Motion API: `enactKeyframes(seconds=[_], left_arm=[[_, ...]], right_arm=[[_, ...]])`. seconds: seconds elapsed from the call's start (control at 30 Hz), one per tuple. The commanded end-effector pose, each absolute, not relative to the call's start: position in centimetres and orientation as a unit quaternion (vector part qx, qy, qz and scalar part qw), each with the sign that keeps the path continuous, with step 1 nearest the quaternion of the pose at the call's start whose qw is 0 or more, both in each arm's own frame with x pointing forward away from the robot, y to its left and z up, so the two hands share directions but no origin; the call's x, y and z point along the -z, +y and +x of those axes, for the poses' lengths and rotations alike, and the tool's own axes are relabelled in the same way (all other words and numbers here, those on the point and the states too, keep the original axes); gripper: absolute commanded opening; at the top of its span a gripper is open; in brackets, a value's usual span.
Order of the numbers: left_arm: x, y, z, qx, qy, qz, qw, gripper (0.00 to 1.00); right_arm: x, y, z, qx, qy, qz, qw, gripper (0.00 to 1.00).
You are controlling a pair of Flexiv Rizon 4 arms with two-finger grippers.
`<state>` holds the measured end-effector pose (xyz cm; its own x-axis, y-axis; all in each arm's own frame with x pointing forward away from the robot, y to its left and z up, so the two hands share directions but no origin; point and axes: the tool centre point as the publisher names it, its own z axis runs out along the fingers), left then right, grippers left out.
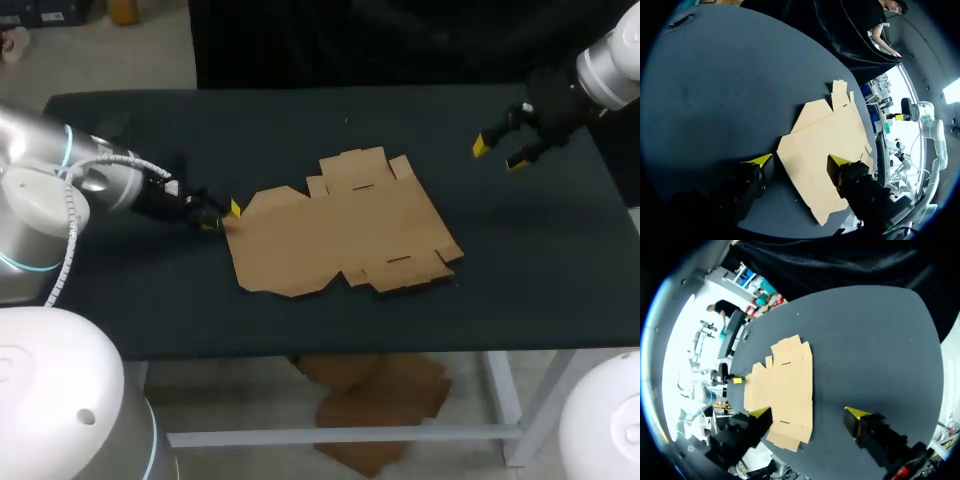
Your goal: Assemble the packaging by folding the flat box into shape, placing the metal phone stand inside, and closing the box properly
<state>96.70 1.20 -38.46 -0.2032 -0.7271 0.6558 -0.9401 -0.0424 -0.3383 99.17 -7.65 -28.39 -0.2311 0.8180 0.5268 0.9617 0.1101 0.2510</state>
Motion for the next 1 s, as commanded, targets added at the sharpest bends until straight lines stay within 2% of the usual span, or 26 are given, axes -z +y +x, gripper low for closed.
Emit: enactKeyframes(seconds=[0.03,0.23,0.37,0.7,0.77,0.8,0.83,0.87,1.0], left_arm=[[38.8,1.5,96.9,-0.375,-0.676,0.613,0.164,0.70],[39.0,1.2,96.9,-0.359,-0.685,0.600,0.208,0.67],[39.3,0.8,96.9,-0.351,-0.686,0.593,0.233,0.69],[40.2,-0.7,96.5,-0.323,-0.692,0.575,0.293,0.60],[40.4,-0.8,96.6,-0.324,-0.691,0.572,0.301,0.50],[40.5,-0.8,96.6,-0.323,-0.690,0.573,0.303,0.40],[40.5,-0.8,96.6,-0.322,-0.690,0.574,0.303,0.23],[40.6,-0.8,96.7,-0.323,-0.690,0.570,0.309,0.00],[40.1,-0.4,97.1,-0.327,-0.694,0.562,0.309,0.00]], right_arm=[[28.3,-7.7,99.1,0.278,-0.734,-0.606,0.130,1.00],[28.3,-7.7,99.1,0.278,-0.734,-0.606,0.130,1.00],[28.3,-7.7,99.1,0.278,-0.734,-0.606,0.130,1.00],[28.3,-7.7,99.1,0.278,-0.734,-0.606,0.130,1.00],[28.3,-7.7,99.1,0.278,-0.734,-0.606,0.130,1.00],[28.3,-7.7,99.1,0.278,-0.734,-0.606,0.130,1.00],[28.3,-7.7,99.1,0.278,-0.734,-0.606,0.130,1.00],[28.3,-7.7,99.1,0.278,-0.734,-0.606,0.130,1.00],[28.3,-7.7,99.1,0.278,-0.734,-0.606,0.130,1.00]])
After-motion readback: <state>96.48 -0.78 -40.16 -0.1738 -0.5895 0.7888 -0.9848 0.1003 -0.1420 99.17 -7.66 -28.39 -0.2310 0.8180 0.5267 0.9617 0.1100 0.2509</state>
